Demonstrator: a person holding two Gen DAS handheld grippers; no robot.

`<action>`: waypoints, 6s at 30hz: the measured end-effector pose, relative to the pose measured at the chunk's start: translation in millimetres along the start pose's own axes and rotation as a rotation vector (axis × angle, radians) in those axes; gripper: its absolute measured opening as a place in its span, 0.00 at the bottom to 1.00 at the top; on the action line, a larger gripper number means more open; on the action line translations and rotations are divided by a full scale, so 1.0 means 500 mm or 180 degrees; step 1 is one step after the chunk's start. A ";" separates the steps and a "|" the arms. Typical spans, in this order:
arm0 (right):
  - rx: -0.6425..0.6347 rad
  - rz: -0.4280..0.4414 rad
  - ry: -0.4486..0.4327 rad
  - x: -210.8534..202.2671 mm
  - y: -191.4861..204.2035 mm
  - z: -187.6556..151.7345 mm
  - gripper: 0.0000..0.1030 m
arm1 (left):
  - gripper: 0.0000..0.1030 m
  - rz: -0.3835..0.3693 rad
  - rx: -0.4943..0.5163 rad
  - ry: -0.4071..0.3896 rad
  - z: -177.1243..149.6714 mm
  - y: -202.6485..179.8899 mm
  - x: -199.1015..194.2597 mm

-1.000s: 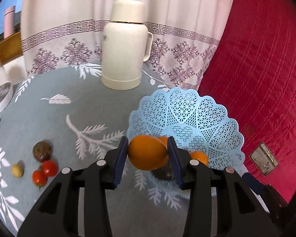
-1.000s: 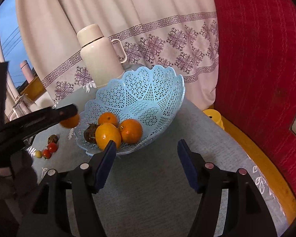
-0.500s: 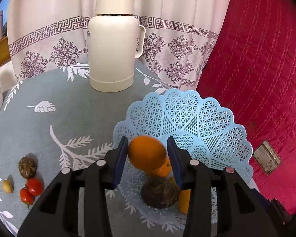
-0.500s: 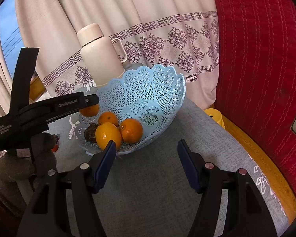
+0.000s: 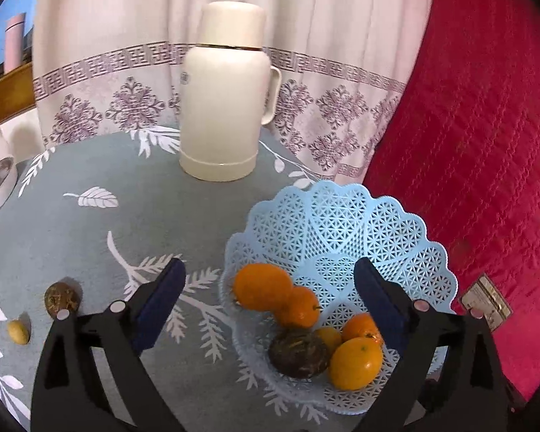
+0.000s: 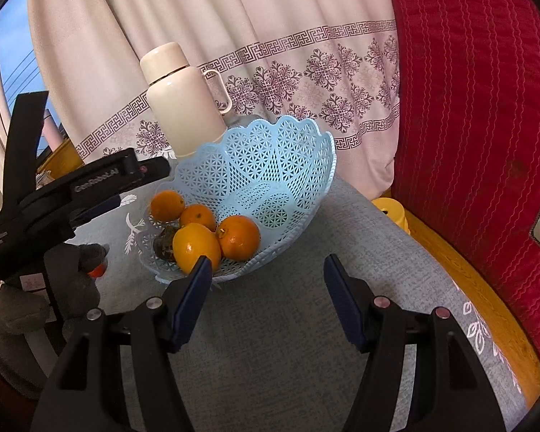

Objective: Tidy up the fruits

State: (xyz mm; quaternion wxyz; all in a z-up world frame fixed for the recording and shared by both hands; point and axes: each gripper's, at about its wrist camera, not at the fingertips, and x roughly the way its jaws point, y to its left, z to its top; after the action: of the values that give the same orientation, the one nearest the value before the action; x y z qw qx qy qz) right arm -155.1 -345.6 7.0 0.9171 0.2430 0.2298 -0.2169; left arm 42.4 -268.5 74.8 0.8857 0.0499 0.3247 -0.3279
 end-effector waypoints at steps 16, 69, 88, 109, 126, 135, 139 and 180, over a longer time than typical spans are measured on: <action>-0.0006 0.0030 -0.0041 -0.005 -0.002 -0.003 0.71 | 0.96 0.0420 -0.0224 0.0005 -0.034 0.053 -0.028; -0.0567 0.0528 -0.0021 -0.065 0.141 -0.034 0.95 | 0.97 0.1091 -0.1001 0.0119 -0.180 0.370 -0.192; -0.0920 0.0750 0.0403 -0.040 0.211 -0.106 0.95 | 0.71 0.0811 -0.0635 0.0381 -0.144 0.323 -0.086; -0.0997 0.0679 0.0533 -0.012 0.235 -0.089 0.95 | 0.27 0.0665 -0.0784 0.0253 -0.173 0.337 -0.121; -0.1422 0.0913 0.0767 0.139 0.399 -0.045 0.86 | 0.27 0.1416 -0.1087 -0.0212 -0.215 0.408 -0.229; -0.1398 0.1038 0.1055 0.243 0.467 -0.039 0.73 | 0.27 0.1363 -0.1178 -0.0149 -0.222 0.420 -0.220; -0.1435 0.1048 0.1110 0.270 0.488 -0.042 0.68 | 0.27 0.1334 -0.1232 -0.0117 -0.223 0.426 -0.217; -0.1541 0.1038 0.0893 0.205 0.487 -0.048 0.32 | 0.27 0.1308 -0.1229 -0.0100 -0.224 0.424 -0.214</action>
State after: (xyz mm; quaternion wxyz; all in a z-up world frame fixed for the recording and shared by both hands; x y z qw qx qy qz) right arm 43.4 -169.8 18.8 0.9303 0.0790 0.3570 0.0295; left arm 50.1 -10.6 25.8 0.9317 -0.0600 0.3504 -0.0743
